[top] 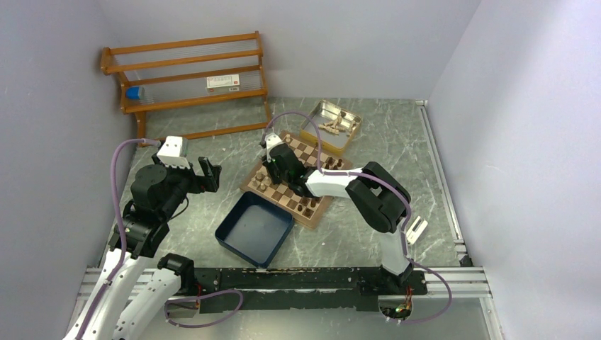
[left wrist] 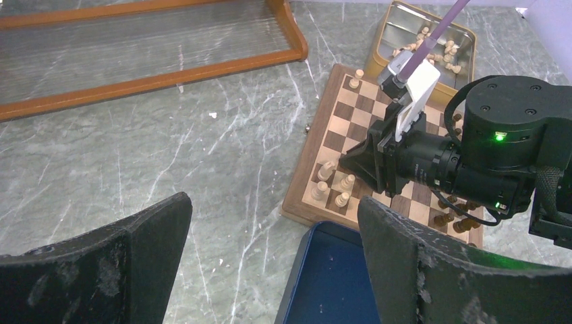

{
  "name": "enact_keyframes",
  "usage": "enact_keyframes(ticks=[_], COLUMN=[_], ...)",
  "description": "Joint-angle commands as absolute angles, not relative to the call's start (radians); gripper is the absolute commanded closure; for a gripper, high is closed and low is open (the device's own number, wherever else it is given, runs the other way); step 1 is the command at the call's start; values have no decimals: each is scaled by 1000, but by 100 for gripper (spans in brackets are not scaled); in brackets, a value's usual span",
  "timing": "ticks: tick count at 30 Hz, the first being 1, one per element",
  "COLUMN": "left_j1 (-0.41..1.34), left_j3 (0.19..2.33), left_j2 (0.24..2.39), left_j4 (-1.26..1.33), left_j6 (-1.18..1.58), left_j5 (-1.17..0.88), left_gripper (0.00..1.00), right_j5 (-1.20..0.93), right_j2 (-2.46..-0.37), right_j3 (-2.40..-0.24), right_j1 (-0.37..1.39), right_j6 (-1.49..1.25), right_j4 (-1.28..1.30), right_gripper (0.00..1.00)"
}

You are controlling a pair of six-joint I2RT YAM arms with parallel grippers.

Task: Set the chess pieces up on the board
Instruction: Place the chess piece on the chessboard.

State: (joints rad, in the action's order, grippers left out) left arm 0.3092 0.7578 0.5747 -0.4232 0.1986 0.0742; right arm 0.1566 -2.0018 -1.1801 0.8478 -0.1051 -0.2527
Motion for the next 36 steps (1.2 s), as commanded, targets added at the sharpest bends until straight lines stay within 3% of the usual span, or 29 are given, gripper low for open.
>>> enact_keyframes(ticks=[1, 29, 36], left_j1=[302, 302, 302], left_j3=[756, 755, 753], left_j2=[565, 557, 554], left_j4=[-408, -408, -407], left_j6=[201, 201, 199], left_j5=[69, 67, 56], left_gripper=[3, 3, 3], right_j5=[155, 258, 297], right_j2=[-2019, -1949, -1895], right_j3=[-1212, -1321, -1362], right_j1=[854, 850, 760], right_j6=[-112, -78, -70], right_j4=[-238, -135, -87], right_gripper=[77, 66, 65])
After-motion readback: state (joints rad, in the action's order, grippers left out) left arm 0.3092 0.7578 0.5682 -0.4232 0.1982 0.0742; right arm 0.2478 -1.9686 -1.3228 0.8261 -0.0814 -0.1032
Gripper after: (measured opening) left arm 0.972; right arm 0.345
